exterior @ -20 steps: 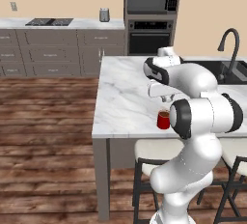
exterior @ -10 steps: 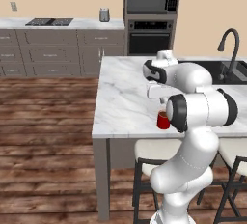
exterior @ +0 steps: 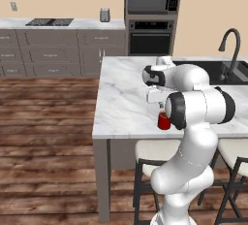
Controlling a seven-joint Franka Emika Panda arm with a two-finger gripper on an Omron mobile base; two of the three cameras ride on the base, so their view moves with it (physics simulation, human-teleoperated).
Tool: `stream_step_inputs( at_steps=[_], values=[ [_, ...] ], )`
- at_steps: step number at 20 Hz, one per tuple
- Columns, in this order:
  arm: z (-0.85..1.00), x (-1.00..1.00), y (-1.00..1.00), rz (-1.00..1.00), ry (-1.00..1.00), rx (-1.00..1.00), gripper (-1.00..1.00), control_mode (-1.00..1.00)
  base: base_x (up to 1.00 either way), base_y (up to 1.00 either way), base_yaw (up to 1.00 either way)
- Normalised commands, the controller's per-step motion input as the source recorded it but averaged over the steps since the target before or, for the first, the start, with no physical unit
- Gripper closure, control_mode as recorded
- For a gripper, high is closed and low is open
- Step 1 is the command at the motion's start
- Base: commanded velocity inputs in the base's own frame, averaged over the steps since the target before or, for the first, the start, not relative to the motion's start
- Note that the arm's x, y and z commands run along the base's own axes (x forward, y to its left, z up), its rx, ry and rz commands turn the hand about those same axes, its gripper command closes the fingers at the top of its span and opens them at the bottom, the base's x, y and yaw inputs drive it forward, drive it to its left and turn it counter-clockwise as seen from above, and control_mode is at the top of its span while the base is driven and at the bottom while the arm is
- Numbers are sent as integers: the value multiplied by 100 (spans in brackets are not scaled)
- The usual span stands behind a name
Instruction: Pick up the marshmallow and place it in the cup of hot chocolate on the dining counter.
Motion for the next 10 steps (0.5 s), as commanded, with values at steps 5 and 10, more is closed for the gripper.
stream_step_inputs(
  at_steps=[5, 10],
  values=[
    [-17, 11, -4, 0, 0, 1, 100, -100, 0, 0, 0],
    [-10, 4, -9, 0, 0, 2, 100, -100, 0, 0, 0]
  ],
)
